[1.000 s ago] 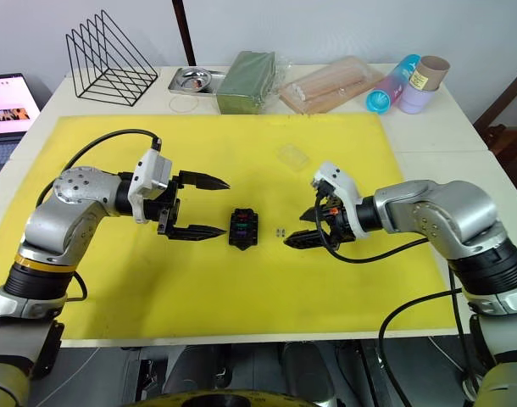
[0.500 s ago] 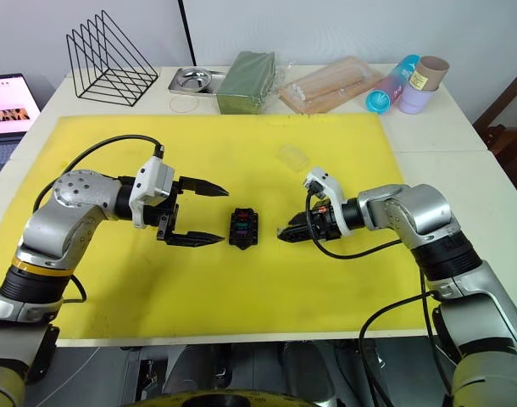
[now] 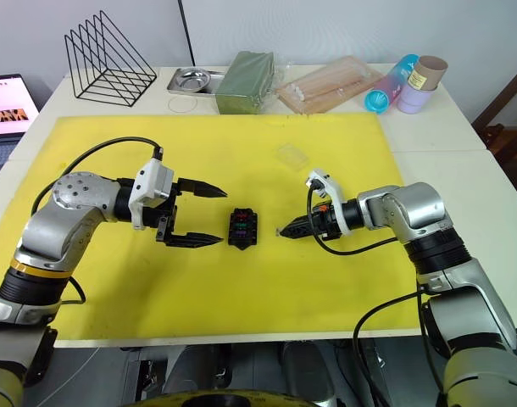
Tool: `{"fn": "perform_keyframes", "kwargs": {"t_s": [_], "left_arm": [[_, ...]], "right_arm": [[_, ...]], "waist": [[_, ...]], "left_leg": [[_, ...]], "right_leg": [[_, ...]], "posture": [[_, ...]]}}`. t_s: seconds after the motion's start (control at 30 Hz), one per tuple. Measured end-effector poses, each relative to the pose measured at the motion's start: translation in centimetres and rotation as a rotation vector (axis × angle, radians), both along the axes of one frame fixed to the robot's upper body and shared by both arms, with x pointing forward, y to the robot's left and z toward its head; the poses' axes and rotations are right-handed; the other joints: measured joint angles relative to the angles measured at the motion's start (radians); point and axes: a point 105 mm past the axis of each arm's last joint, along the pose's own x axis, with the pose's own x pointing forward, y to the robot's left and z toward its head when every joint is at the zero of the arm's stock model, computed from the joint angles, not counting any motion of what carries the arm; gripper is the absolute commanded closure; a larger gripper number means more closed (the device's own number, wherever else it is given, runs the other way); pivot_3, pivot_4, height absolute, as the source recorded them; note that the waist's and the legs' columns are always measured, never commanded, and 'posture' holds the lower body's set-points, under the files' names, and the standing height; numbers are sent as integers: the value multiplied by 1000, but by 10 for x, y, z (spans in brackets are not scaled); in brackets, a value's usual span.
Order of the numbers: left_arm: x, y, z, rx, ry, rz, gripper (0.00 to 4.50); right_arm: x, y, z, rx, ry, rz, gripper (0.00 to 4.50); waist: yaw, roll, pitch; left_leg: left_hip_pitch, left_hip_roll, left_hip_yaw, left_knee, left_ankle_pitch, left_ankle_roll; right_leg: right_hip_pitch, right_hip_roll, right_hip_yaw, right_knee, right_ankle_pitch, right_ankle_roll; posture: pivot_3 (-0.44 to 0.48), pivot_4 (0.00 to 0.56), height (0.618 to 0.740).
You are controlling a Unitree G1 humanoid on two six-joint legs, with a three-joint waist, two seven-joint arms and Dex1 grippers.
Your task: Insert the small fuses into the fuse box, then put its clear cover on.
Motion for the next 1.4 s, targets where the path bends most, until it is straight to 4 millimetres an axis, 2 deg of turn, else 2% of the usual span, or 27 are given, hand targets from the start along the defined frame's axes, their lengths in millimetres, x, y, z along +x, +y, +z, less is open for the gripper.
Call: {"fn": "perform_keyframes", "kwargs": {"t_s": [0.43, 0.9, 1.0, 1.1, 1.13, 1.4], "left_arm": [[1, 1, -3, 12, -8, 15, 0], [3, 1, -2, 5, -28, 28, 0], [3, 0, -2, 3, -28, 28, 0], [3, 0, -2, 2, -29, 31, 0], [3, 0, -2, 2, -30, 32, 0], [4, 0, -2, 1, -31, 35, 0]], "right_arm": [[7, 6, 0, 26, 59, -12, 2768], [7, 5, -1, 20, 60, 6, 2768], [7, 4, -1, 13, 57, 6, 3278], [8, 3, -2, 8, 62, -1, 4277], [8, 4, -2, 13, 64, 4, 4487], [7, 4, -1, 14, 66, 15, 4487]], "waist": [[-2, 0, 0], [-1, 0, 0], [-1, 0, 0], [-1, 0, 0], [-1, 0, 0], [-1, 0, 0]], "left_leg": [[0, 0, 0, 0, 0, 0], [0, 0, 0, 0, 0, 0], [0, 0, 0, 0, 0, 0], [0, 0, 0, 0, 0, 0], [0, 0, 0, 0, 0, 0], [0, 0, 0, 0, 0, 0]], "right_leg": [[0, 0, 0, 0, 0, 0], [0, 0, 0, 1, 0, 0], [0, 0, 0, 1, 0, 0], [0, 0, 0, 1, 0, 0], [0, 0, 0, 1, 0, 0], [0, 0, 0, 1, 0, 0]], "posture": [[0, 150, 740], [0, 150, 740], [0, 150, 740], [0, 150, 740], [0, 150, 740], [0, 150, 740]]}}
